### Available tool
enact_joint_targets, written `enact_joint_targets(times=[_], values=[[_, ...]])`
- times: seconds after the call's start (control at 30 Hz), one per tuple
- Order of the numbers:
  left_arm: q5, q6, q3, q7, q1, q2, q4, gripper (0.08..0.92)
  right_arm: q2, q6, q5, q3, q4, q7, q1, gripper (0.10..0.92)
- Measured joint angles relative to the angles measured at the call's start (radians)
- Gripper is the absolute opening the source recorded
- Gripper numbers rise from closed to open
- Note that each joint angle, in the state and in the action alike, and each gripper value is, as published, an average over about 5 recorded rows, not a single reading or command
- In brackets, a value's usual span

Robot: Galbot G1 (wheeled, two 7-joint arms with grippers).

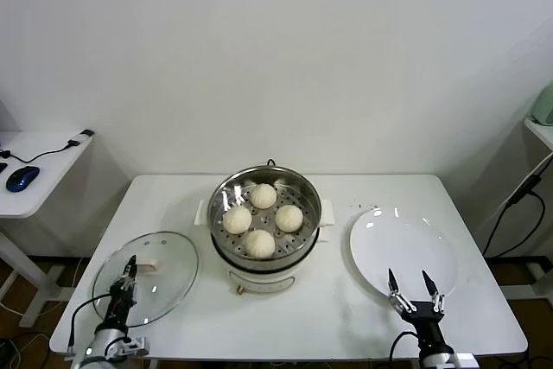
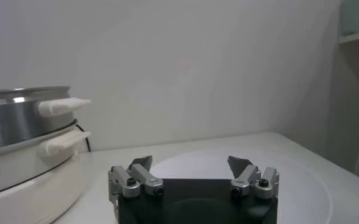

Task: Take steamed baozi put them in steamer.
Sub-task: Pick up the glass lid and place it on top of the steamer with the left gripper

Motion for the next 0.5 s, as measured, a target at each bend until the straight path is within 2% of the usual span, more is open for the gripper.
enact_joint_targets(times=[0.17,0.5], values=[[-0.043,0.033,-0.023,0.047,0.036,0.013,-0.089,0.133,0.001,-0.001,-0.004,0.002,0.007,0.003,-0.001,0.823],[-0.136,0.138,-0.076,0.199,0.063,0.065,-0.33,0.133,0.006,-0.018,-0.034,0.011,0.009,0.037,0.005,0.823]])
